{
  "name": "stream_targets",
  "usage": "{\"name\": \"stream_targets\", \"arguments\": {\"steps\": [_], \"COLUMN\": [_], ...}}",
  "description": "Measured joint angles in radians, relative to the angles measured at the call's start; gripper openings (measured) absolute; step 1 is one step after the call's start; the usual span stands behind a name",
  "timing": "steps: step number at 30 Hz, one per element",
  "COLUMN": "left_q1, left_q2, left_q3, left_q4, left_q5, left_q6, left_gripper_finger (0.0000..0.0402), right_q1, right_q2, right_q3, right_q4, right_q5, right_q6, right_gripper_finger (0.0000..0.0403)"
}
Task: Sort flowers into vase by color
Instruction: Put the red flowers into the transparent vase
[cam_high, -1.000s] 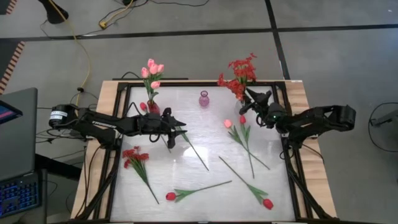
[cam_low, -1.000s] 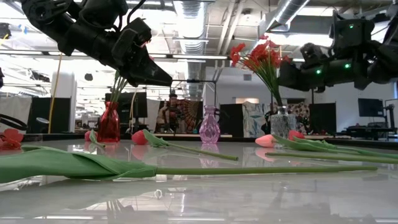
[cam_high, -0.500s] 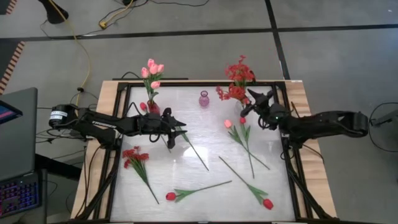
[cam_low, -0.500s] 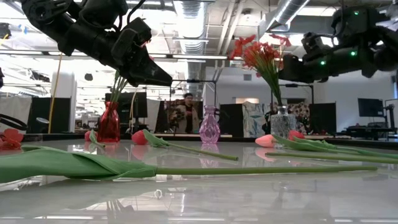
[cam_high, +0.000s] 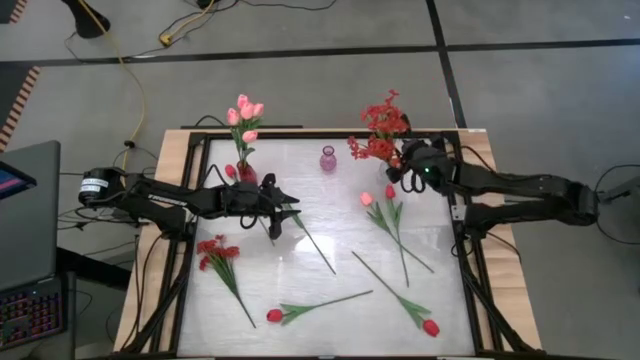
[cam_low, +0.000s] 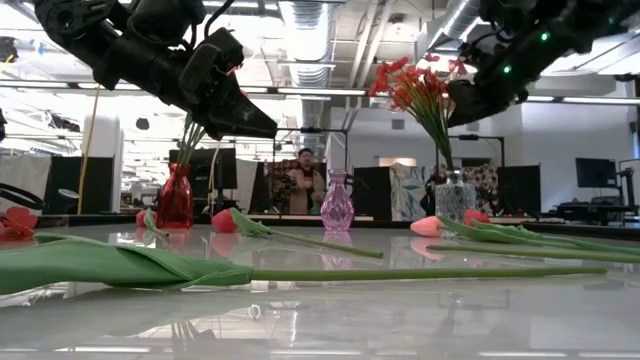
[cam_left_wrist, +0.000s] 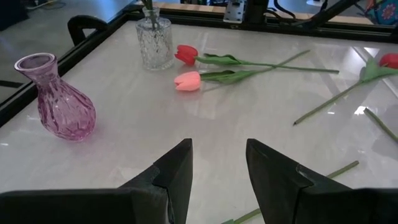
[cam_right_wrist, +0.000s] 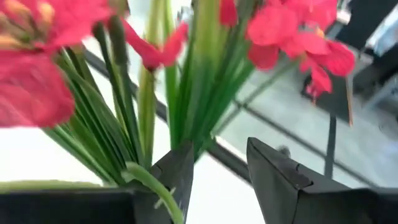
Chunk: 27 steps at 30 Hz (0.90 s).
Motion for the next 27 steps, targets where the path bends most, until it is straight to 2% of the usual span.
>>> {"name": "stream_targets", "arguments": {"steps": [5,9,21,27], "left_q1": [0.0,0.0,0.0,0.0], "left_q2": [0.0,0.0,0.0,0.0], "left_q3": [0.0,0.0,0.0,0.005], "left_q4": [0.0,-0.006,-0.061,-0.101], "left_q5": [0.021,0.052,0.054,0.136], "left_q6": [0.004,0.014,0.027,0.001], "left_gripper_finger": [0.0139,0.0138,0.0139,0.0138], "right_q1": [0.0,0.0,0.0,0.0], "right_q2": [0.0,0.0,0.0,0.0], "right_q3": [0.131,0.215,0.426,0.501], "right_q4": [-0.335,-0.527,-0.893,-1.008], "right_q5": [-0.011,-0.07,-0.248,-0.375], "right_q6": [0.128,0.201,0.296,0.36], "right_gripper_finger": [0.0165,0.0157,0.0142,0.0139]}}
